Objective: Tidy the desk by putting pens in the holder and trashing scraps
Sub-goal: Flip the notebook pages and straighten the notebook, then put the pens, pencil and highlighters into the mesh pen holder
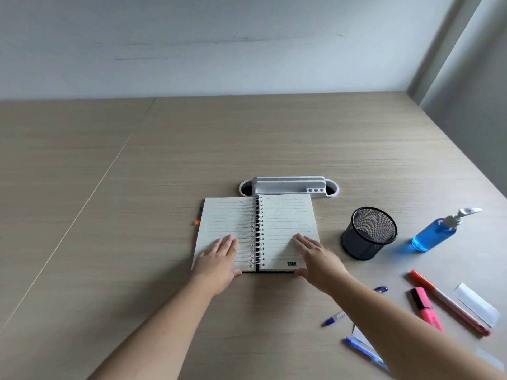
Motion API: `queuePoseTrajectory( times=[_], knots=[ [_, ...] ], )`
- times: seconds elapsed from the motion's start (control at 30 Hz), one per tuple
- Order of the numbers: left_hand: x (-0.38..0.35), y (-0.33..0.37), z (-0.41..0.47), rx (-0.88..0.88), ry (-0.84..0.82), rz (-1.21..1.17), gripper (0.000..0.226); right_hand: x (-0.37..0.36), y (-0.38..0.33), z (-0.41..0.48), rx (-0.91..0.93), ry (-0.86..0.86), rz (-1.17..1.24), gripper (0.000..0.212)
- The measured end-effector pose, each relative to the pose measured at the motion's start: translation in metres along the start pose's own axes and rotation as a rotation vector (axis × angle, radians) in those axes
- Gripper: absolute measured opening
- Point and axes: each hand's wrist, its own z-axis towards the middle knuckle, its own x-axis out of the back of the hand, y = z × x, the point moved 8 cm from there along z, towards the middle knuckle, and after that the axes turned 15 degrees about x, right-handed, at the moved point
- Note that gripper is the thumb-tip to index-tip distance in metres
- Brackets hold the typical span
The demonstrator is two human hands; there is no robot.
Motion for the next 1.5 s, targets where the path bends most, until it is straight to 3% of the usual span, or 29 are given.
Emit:
queuePoseTrajectory(
  times=[0.2, 0.3, 0.37, 0.6, 0.73, 0.93, 1.03, 1.13, 1.23, 1.5],
  knots=[
    [0.006, -0.017, -0.015, 0.060, -0.066, -0.022, 0.075, 0.033, 0.012, -0.007, -0.168, 0.161, 0.296, 0.041],
    [0.024, -0.010, -0.034, 0.004, 0.067, -0.034, 0.067, 0.059, 0.028, -0.042, -0.228, 0.342, 0.364, 0.020],
    [0.038, 0.018, -0.051, -0.081, 0.151, -0.096, 0.060, 0.066, 0.040, -0.078, -0.290, 0.376, 0.318, 0.015],
    [0.029, 0.128, -0.104, -0.341, 0.049, -0.208, 0.043, 0.013, 0.040, -0.182, -0.370, 0.238, 0.267, 0.017],
    [0.014, 0.169, -0.111, -0.339, -0.035, -0.222, 0.033, -0.014, 0.034, -0.214, -0.336, 0.110, 0.226, 0.020],
    [0.006, 0.190, -0.104, -0.219, -0.038, -0.309, 0.022, -0.025, 0.027, -0.213, -0.164, 0.078, 0.191, 0.014],
    [-0.012, 0.187, -0.105, -0.190, -0.128, -0.323, 0.020, -0.032, 0.026, -0.219, -0.119, 0.061, 0.264, 0.014],
    [-0.031, 0.183, -0.116, -0.163, -0.268, -0.332, 0.015, -0.025, 0.040, -0.240, -0.176, 0.156, 0.434, 0.006],
    [-0.039, 0.177, -0.128, -0.117, -0.351, -0.396, 0.020, -0.006, 0.061, -0.250, -0.232, 0.242, 0.528, 0.024],
    [0.009, 0.194, -0.158, -0.125, -0.394, -0.780, 0.015, 0.064, 0.106, -0.230, -0.223, 0.561, 0.843, 0.025]
  ],
)
